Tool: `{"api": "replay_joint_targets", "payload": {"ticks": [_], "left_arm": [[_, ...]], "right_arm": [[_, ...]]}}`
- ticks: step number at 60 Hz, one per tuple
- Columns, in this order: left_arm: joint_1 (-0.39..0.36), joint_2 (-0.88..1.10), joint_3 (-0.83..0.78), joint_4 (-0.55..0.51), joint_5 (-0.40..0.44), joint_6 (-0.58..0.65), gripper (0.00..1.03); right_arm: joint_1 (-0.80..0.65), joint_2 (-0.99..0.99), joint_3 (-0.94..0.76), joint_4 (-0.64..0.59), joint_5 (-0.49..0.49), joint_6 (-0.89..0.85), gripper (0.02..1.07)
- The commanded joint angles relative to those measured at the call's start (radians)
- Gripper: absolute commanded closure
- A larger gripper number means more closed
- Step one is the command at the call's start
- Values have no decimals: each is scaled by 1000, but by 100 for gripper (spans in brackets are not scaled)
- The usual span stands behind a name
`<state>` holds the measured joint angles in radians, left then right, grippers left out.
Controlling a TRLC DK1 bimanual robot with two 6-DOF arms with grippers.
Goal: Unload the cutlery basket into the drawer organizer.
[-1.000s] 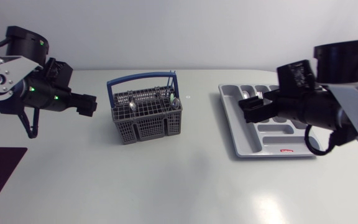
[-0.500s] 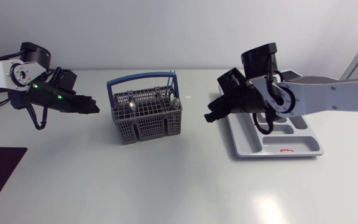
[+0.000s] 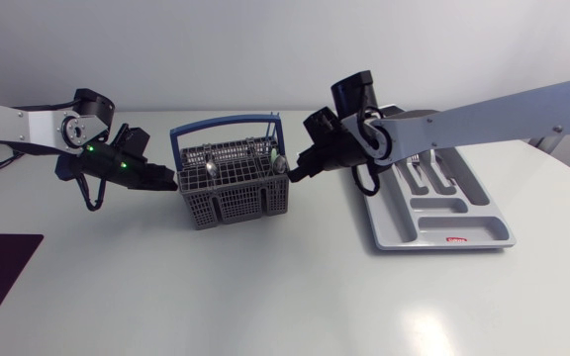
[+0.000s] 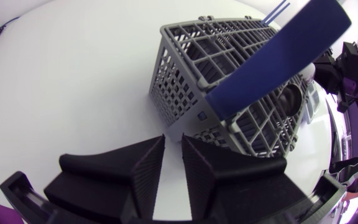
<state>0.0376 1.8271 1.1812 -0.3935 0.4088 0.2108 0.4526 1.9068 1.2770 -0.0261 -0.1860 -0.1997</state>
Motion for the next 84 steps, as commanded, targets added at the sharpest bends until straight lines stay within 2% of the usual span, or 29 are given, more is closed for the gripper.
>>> {"api": "replay_joint_targets", "payload": {"ticks": [1,10,29,35,48,57,75,84], "left_arm": [[-8,15,29,5,13,12,82],[-16,14,21,7,42,15,81],[-33,-20,-15,7,81,27,81],[-31,-34,-22,12,87,29,81],[-5,-45,-43,30,90,35,81],[-5,-43,-45,33,91,36,81],[-38,-25,-25,50,91,25,81],[-56,-11,-25,58,91,15,81]], "right_arm": [[34,34,47,-3,-20,42,101],[81,32,41,-28,-47,59,101],[184,-115,-116,-75,-55,80,101],[207,-152,-162,-66,-18,83,101],[67,-213,-146,-61,-7,80,101],[-11,-141,-114,-38,-6,68,101],[-17,21,-11,3,-20,72,101],[-6,23,-18,3,-92,75,101]]}}
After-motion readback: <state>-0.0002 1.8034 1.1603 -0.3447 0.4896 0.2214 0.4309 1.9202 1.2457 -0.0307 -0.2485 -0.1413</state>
